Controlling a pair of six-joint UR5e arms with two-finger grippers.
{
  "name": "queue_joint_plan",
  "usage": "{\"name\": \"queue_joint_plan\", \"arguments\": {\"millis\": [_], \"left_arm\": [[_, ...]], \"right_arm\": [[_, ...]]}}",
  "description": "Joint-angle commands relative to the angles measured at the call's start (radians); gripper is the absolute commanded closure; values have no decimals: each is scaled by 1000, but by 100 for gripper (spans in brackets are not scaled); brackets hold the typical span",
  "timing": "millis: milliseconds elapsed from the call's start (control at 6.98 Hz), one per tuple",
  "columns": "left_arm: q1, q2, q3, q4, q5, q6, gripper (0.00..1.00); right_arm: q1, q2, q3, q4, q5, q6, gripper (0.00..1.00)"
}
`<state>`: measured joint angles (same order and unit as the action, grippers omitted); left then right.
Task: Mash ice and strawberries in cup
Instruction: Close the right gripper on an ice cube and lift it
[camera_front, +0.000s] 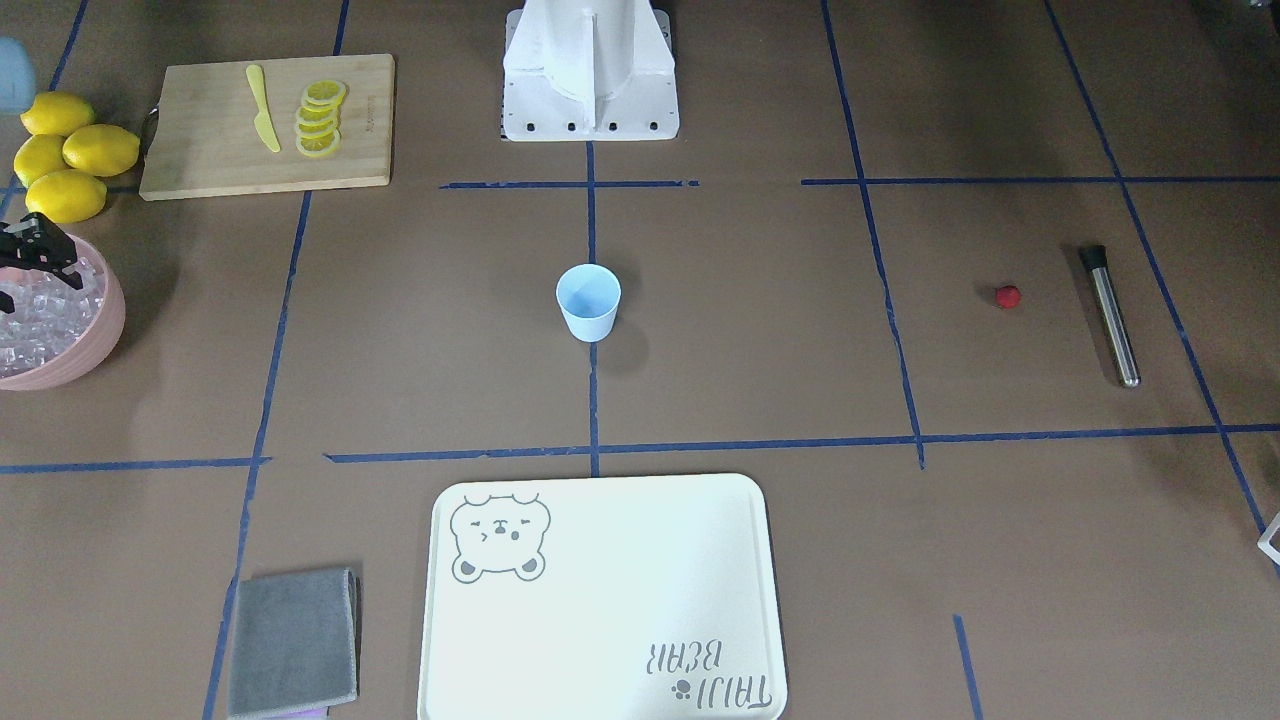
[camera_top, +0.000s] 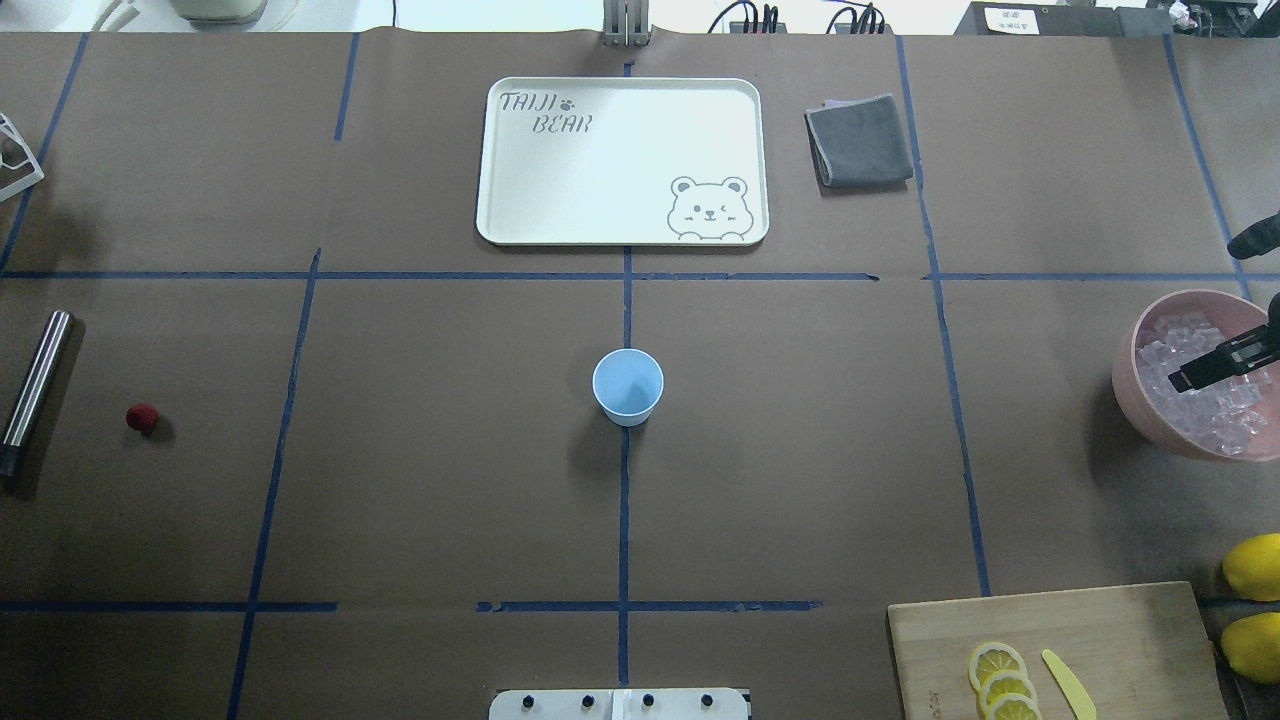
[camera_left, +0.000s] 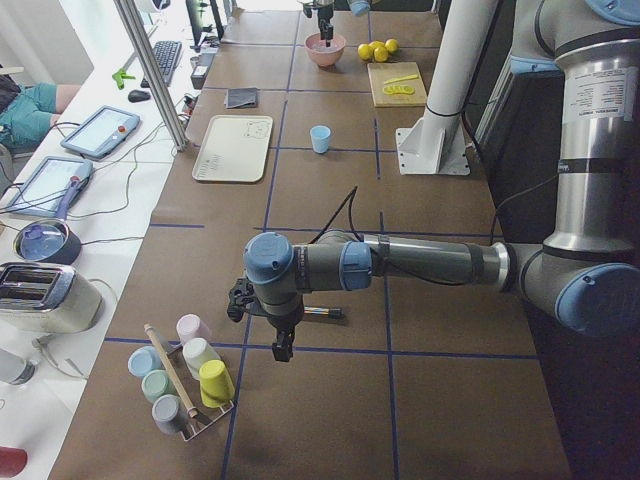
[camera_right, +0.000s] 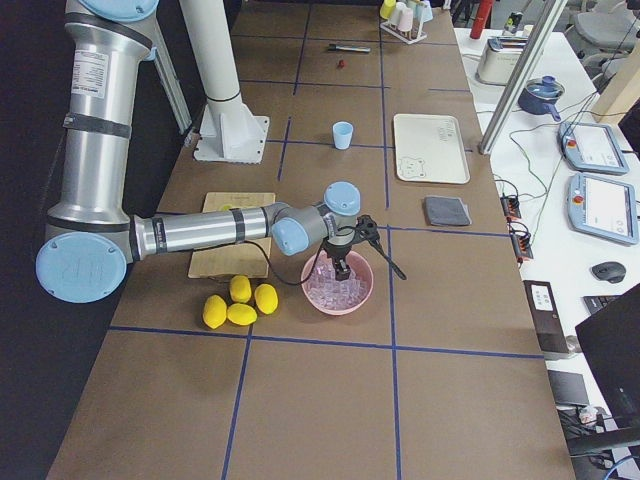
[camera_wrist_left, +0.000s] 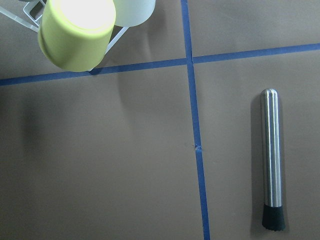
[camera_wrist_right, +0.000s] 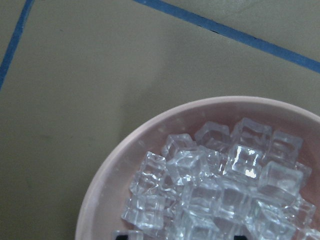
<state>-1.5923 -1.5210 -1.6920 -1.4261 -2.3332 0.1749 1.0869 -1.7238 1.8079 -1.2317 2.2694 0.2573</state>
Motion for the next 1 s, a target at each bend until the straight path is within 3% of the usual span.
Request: {"name": "queue_joint_plan", "arguments": {"millis": [0, 573, 716, 860], "left_arm": [[0, -1, 0, -1, 0, 0, 0], [0, -1, 2, -1, 0, 0, 0], [0, -1, 2, -1, 0, 0, 0], [0, -1, 2, -1, 0, 0, 0]], "right_arm": [[-7, 4, -15, 1, -5, -1, 25], [-10, 3, -25, 0, -8, -12, 34], [-12, 3, -32, 0, -7, -12, 46], [-10, 4, -32, 0, -7, -13, 69]]}}
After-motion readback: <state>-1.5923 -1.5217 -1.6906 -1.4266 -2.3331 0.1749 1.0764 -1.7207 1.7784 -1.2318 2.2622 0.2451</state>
